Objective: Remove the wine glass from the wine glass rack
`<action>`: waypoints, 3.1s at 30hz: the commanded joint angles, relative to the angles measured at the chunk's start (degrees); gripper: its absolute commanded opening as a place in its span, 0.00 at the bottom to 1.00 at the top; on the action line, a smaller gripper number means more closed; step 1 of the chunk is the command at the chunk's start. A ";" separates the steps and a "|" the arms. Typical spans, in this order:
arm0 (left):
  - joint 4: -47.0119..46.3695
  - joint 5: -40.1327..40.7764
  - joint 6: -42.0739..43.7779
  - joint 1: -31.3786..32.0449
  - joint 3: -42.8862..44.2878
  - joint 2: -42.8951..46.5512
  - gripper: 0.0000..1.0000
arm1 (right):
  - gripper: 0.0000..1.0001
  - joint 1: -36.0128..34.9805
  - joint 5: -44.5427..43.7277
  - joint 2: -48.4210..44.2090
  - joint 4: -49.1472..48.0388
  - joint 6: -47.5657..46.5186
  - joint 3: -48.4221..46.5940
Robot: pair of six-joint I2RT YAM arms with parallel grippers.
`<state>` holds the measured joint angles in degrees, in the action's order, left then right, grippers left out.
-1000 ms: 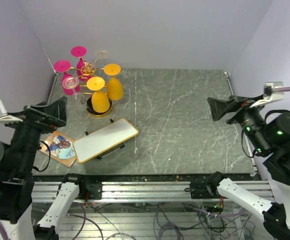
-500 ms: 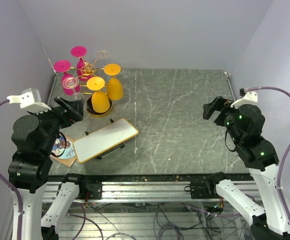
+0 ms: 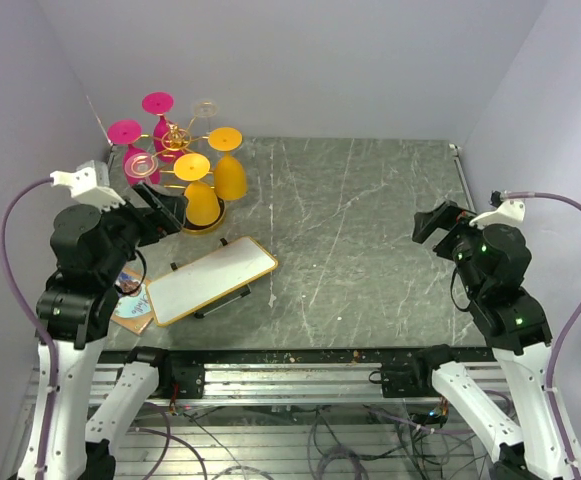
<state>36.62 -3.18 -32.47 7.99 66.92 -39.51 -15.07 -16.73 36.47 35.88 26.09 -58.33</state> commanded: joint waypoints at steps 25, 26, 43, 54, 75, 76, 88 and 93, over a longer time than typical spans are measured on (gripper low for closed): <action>-0.84 6.42 -8.16 0.71 13.76 -26.29 0.92 | 1.00 -4.72 3.23 -3.58 0.73 -0.77 7.53; -1.16 6.32 -8.15 0.71 13.72 -26.70 0.90 | 1.00 -4.74 3.57 -3.95 0.29 -0.71 8.16; -0.60 9.42 -5.38 0.71 16.42 -30.57 0.69 | 1.00 -4.78 1.76 -10.67 -3.97 -2.14 11.92; -2.66 7.16 -4.10 0.71 14.79 -32.82 0.62 | 1.00 -4.45 1.48 -11.91 -4.83 -2.35 12.55; -0.64 9.32 -2.34 0.71 16.05 -33.25 0.36 | 1.00 -3.23 -0.16 -12.04 -4.62 -1.93 12.71; -0.74 9.25 -2.38 0.71 15.91 -33.00 0.35 | 1.00 -3.21 -0.24 -12.03 -4.57 -1.92 12.71; -1.23 10.11 -2.91 0.71 16.23 -32.42 0.23 | 1.00 -2.92 -0.97 -12.30 -4.50 -1.59 12.71; -2.35 9.29 -4.68 0.64 17.23 -32.85 0.16 | 1.00 -2.80 -1.50 -12.11 -4.26 -1.49 12.66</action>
<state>34.94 4.97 -36.58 8.36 82.15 -72.01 -18.26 -16.71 24.82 32.40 24.47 -46.15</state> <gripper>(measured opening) 0.245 0.994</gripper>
